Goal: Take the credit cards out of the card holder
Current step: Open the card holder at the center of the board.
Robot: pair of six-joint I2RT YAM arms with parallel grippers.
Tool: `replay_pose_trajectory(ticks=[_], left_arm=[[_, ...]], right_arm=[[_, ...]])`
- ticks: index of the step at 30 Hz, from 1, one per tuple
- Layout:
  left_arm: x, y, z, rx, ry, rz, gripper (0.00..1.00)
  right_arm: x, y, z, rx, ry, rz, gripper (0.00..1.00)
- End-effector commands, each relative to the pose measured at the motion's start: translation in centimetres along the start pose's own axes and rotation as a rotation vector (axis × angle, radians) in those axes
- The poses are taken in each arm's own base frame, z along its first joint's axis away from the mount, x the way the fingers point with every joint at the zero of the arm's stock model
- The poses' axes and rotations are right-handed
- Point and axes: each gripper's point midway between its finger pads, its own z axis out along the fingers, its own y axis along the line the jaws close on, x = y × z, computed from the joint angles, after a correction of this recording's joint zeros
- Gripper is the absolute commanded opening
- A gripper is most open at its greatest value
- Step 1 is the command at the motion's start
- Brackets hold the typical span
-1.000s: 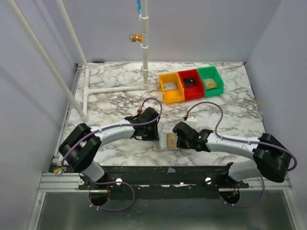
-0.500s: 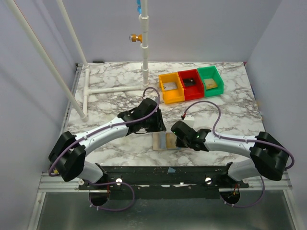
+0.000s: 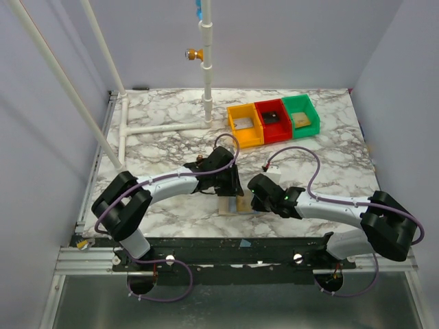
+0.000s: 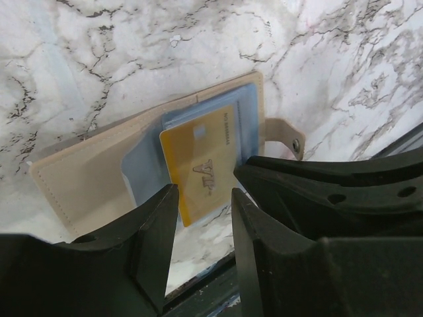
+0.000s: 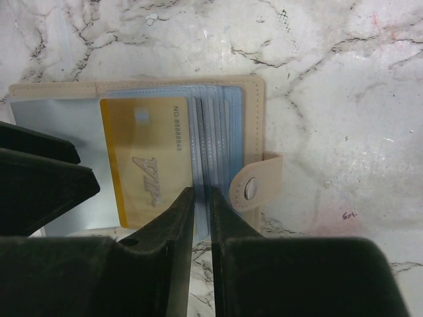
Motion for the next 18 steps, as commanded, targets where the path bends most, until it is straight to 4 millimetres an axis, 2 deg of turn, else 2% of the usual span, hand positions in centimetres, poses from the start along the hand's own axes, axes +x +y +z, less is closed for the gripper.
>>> replay_pose_trajectory(ticks=[1,9,18], left_arm=[[0.5,0.6,0.9,0.02,0.01,-0.007,0.4],[1.8,2.9,1.8,0.018,0.032,-0.024,0.39],[2.2,2.7,2.6,0.078,0.044,-0.046,0.33]], right_arm=[[1.9,-1.2,0.4,0.025,0.062,-0.001,0.16],[2.2,-1.5,0.5,0.04,0.073,-0.009,0.16],[2.5,-1.9,0.7,0.056,0.086,-0.018,0.15]])
